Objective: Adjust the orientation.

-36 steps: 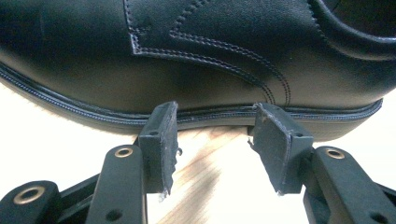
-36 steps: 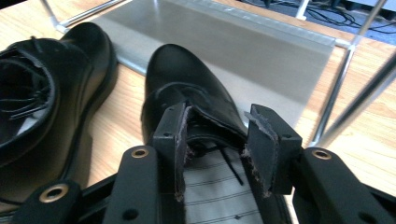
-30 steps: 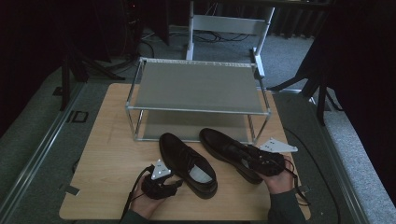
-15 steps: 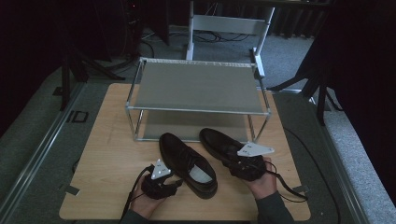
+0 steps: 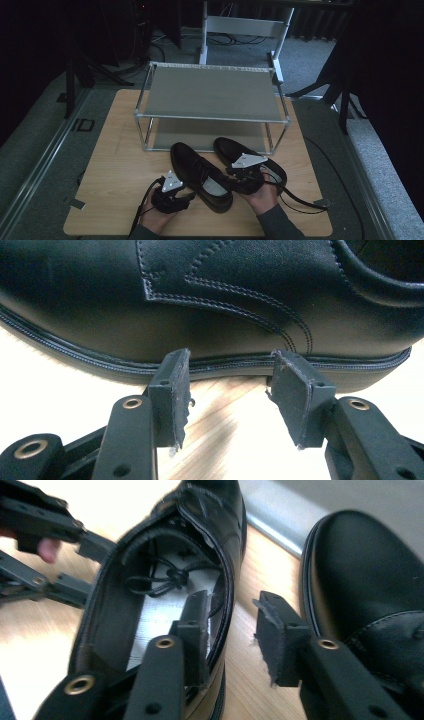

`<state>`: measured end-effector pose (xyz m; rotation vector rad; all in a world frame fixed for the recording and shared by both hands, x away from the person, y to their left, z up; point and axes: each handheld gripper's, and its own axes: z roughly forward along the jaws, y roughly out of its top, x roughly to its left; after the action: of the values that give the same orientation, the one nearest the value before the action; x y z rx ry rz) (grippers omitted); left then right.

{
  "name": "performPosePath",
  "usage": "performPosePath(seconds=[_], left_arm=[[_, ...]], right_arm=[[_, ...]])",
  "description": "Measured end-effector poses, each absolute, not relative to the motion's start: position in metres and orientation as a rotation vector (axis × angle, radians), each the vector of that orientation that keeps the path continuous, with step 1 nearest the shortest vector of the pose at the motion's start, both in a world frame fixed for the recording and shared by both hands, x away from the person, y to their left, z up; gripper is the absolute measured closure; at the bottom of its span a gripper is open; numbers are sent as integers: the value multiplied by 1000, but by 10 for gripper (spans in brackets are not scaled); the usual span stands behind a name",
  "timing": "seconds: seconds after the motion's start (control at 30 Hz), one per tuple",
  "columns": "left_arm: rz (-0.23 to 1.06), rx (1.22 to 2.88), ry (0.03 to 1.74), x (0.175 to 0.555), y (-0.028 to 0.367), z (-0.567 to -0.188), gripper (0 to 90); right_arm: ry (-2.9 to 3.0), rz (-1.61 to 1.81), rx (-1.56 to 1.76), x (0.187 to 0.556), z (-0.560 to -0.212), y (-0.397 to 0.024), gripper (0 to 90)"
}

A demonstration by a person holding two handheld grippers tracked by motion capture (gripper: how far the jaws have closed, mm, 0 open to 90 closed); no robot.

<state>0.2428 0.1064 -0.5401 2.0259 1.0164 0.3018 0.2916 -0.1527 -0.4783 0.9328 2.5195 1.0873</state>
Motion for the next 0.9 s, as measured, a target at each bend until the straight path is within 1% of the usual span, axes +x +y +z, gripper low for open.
performPosePath(seconds=[0.1,0.23,0.27,0.37,0.4,0.73,0.9], left_arm=[[303,2026,1019,243,107,-540,501],[301,2025,1017,243,106,-540,502],[301,2025,1018,243,106,-540,502],[301,2026,1015,242,105,-540,502],[300,2027,1014,242,105,-540,501],[289,2027,1001,241,102,-540,500],[278,2037,979,240,94,-540,501]], right_arm=[[2544,1059,953,297,-484,-147,712],[2559,1064,980,301,-488,-144,739],[2563,1070,985,301,-488,-143,757],[2564,1070,988,301,-488,-143,849],[2556,1062,985,301,-488,-143,857],[2541,963,955,292,-473,-162,861],[2530,950,965,286,-475,-173,861]])
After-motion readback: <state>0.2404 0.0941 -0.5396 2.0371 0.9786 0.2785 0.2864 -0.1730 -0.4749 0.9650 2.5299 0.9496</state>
